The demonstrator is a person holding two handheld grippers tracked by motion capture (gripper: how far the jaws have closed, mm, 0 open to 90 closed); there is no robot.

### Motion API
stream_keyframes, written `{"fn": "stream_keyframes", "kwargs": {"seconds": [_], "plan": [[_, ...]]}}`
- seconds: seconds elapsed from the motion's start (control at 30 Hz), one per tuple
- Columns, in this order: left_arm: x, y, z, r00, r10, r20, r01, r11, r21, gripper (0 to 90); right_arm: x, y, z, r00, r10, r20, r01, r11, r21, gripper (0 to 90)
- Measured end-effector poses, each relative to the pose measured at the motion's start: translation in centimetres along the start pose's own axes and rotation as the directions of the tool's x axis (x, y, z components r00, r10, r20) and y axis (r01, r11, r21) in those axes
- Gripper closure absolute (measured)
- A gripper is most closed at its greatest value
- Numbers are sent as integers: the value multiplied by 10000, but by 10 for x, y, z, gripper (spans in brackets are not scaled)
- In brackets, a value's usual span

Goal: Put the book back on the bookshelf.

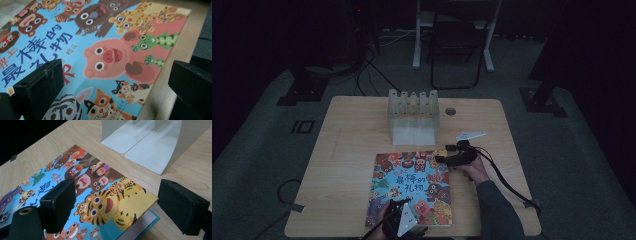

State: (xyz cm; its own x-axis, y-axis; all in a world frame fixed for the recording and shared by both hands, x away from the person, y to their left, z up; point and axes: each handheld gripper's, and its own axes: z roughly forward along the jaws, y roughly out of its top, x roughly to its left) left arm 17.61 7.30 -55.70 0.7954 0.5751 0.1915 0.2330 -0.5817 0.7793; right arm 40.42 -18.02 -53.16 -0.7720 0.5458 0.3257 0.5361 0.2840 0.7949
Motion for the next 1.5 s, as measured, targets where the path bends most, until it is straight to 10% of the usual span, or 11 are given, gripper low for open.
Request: {"fn": "stream_keyframes", "kwargs": {"seconds": [0.5, 1.1, 1.5], "plan": [[-2, 3, 4, 9960, 231, -863, -236, 9997, -39, 4, 6, 8, -3, 9995, -320, 66, 321, 9995, -55, 154], [2, 7, -9, 9953, 127, -955, -189, 9977, -651, 7, 25, 5, -11, 9951, -748, 643, 716, 9962, 502, 174], [3, 9, -15, 9943, 79, -1059, -182, 9952, -962, 10, 47, -1, -16, 9994, -320, -151, 329, 9973, 650, 278]]}}
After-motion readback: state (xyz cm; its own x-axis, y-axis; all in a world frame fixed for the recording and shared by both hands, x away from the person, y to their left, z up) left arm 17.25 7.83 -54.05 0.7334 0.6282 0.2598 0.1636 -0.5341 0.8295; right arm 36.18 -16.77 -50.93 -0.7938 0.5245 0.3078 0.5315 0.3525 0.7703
